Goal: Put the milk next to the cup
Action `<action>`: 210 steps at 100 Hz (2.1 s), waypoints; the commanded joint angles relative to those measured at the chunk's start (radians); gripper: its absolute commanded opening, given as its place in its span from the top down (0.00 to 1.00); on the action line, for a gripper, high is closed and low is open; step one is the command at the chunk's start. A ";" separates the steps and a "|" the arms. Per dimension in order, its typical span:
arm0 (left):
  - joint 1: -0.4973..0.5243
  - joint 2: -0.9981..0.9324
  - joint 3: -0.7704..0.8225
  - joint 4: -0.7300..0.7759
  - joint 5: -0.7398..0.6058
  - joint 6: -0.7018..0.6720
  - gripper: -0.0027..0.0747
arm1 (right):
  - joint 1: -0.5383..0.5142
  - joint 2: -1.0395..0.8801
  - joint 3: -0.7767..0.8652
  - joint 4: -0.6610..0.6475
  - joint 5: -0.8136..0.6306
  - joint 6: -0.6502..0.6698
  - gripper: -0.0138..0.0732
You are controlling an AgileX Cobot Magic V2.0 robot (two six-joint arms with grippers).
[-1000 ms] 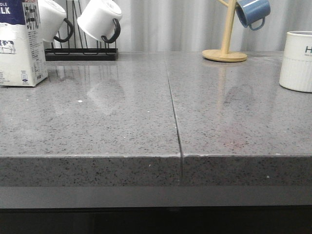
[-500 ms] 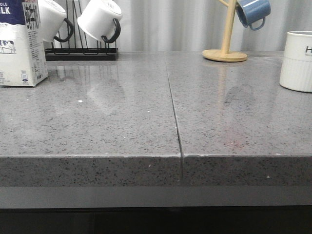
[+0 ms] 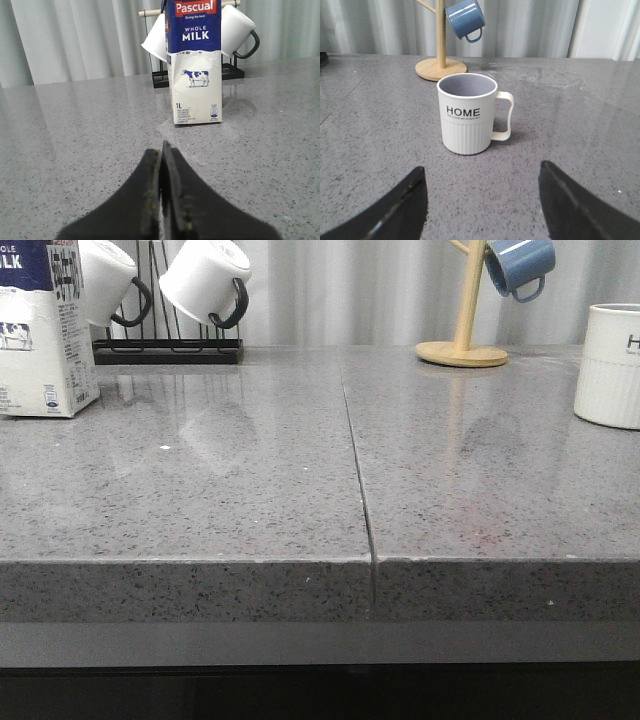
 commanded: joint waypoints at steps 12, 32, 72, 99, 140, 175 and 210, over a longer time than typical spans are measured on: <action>0.000 -0.032 0.046 -0.011 -0.078 -0.001 0.99 | -0.008 0.191 -0.006 0.015 -0.342 -0.002 0.28; 0.000 -0.032 0.046 -0.011 -0.078 -0.001 0.99 | -0.008 0.416 -0.006 0.103 -0.549 -0.002 0.28; 0.000 -0.032 0.046 -0.011 -0.078 -0.001 0.99 | -0.075 0.850 -0.012 0.149 -1.020 -0.002 0.28; 0.000 -0.032 0.046 -0.011 -0.078 -0.001 0.99 | -0.076 1.041 -0.100 0.122 -1.069 -0.002 0.28; 0.000 -0.032 0.046 -0.011 -0.078 -0.001 0.99 | -0.074 1.193 -0.227 0.088 -1.066 -0.002 0.28; 0.000 -0.032 0.046 -0.011 -0.078 -0.001 0.99 | -0.075 1.324 -0.349 0.089 -1.066 -0.002 0.39; 0.000 -0.032 0.046 -0.011 -0.078 -0.001 0.99 | -0.073 1.325 -0.350 0.088 -1.066 -0.002 0.92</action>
